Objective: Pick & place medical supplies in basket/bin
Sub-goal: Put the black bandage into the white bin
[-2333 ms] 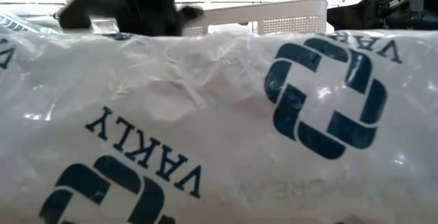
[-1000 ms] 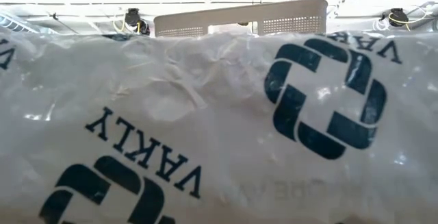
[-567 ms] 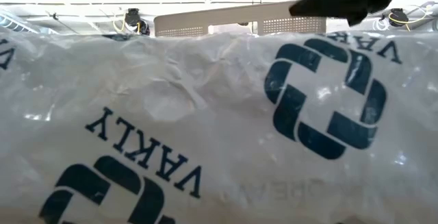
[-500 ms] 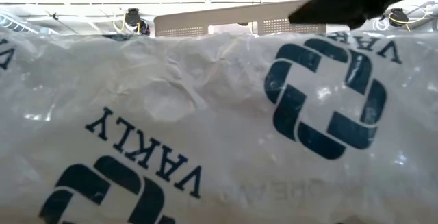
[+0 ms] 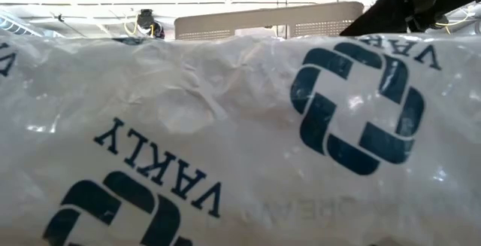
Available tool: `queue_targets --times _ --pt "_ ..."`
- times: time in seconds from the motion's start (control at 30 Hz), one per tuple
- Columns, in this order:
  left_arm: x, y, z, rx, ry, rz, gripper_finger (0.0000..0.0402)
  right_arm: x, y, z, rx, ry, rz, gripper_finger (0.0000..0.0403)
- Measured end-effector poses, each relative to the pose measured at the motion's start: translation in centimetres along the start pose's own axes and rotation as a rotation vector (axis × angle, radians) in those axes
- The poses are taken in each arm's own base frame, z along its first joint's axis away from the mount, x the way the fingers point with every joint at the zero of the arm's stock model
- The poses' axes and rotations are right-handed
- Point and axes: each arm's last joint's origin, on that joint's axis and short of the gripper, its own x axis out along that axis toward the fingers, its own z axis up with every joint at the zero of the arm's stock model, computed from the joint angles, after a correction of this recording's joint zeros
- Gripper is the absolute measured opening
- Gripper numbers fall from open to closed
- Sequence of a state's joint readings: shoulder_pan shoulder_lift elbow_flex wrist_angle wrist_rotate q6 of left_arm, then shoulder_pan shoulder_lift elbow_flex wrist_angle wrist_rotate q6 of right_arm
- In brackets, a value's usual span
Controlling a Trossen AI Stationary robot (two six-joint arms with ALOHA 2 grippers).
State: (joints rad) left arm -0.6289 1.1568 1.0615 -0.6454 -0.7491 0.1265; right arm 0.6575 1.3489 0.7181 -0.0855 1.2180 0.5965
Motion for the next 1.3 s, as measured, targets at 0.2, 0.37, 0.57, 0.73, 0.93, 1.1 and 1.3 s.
queue_targets --times 0.2,0.37,0.57,0.73,0.93,1.1,1.3 --pt "0.0 0.0 -0.1 -0.005 0.005 -0.001 0.0058 -0.4 -1.5 0.0 0.031 0.002 -0.058 0.0000" --pt "0.0 0.0 -0.1 -0.007 0.005 -0.009 0.0058 -0.7 -2.3 0.1 0.043 0.012 -0.068 0.0000" --pt "0.0 -0.1 -0.1 -0.002 0.005 -0.016 0.0058 -0.9 -3.3 0.4 0.057 -0.001 -0.100 0.0000" --pt "0.0 -0.1 -0.1 0.003 0.005 -0.017 0.0058 -1.6 -3.3 1.3 0.035 -0.002 -0.032 0.0000" --pt "0.5 0.4 -0.2 -0.010 0.018 -0.030 0.0058 -4.1 -2.1 5.2 -0.171 -0.134 0.339 0.0000" --pt "1.6 1.8 -0.2 -0.007 0.026 -0.034 0.0058 -6.1 -6.1 8.1 -0.300 -0.284 0.439 0.0000" --pt "2.7 4.2 0.4 0.007 -0.023 -0.006 0.0058 -6.8 -11.9 7.8 -0.214 -0.395 0.738 0.0000"
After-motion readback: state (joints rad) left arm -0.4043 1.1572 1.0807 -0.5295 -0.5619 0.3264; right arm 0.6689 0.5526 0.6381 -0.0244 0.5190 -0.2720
